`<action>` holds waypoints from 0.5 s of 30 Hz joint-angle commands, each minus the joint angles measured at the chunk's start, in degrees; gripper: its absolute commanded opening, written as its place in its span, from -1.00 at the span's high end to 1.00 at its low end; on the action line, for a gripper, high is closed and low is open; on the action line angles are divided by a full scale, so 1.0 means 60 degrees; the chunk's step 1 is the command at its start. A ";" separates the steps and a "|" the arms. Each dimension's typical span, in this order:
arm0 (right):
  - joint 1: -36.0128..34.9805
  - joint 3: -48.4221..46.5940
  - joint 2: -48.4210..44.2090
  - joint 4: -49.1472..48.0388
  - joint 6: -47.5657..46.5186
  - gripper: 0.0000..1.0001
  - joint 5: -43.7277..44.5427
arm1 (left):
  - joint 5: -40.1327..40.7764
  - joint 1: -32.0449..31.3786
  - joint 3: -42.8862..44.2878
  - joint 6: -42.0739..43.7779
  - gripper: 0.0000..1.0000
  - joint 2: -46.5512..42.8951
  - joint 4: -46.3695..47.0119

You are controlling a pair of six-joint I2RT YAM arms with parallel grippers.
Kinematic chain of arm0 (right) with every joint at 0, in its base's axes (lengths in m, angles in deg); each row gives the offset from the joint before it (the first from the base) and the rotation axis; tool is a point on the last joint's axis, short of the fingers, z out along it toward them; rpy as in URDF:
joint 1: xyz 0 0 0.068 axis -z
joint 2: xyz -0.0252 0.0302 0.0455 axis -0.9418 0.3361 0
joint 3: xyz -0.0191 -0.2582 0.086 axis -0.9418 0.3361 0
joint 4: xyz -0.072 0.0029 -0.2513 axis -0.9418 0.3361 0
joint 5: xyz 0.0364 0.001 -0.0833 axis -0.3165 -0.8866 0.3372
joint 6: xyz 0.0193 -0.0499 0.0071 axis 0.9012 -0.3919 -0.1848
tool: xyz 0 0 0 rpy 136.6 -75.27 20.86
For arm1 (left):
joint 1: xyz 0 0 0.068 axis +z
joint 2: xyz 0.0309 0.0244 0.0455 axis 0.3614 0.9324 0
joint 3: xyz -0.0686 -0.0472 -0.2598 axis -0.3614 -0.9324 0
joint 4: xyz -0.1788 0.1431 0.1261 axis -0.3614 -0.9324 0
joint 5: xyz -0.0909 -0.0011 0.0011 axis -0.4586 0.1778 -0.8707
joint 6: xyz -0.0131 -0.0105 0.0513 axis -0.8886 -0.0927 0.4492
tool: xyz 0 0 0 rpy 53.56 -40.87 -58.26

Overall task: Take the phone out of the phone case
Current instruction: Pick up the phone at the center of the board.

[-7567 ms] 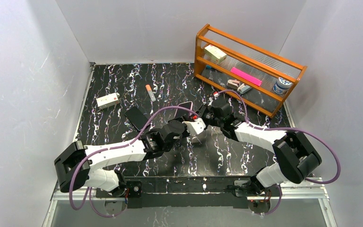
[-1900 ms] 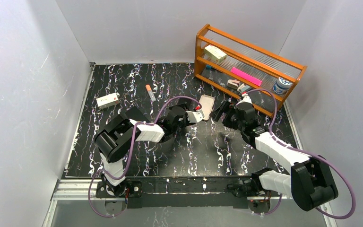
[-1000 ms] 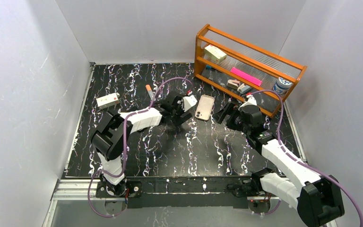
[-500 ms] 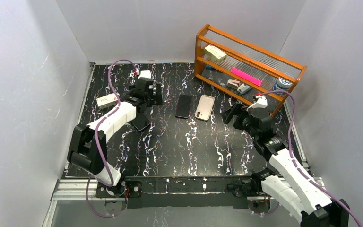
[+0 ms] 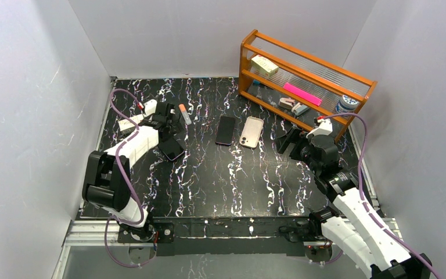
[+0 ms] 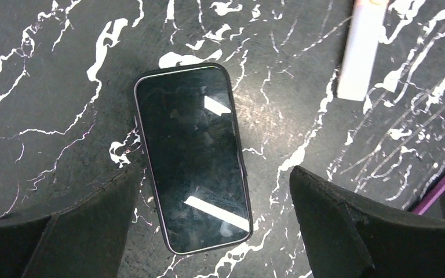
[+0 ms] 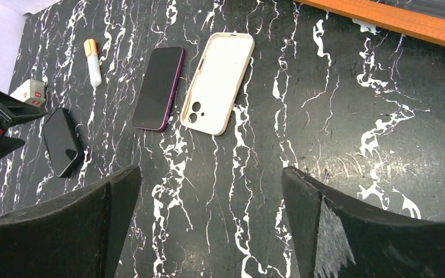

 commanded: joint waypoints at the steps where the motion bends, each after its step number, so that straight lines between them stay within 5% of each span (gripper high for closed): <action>1: 0.0049 -0.0079 -0.0127 -0.0141 -0.0184 -0.97 0.0249 | 0.0934 0.0059 0.0225 -0.0903 -0.96 0.0423 -0.0510; 15: 0.0051 0.0057 0.0071 -0.0406 -0.0229 -0.97 0.0111 | 0.1008 0.0053 0.0487 -0.1126 -0.96 0.1673 -0.0499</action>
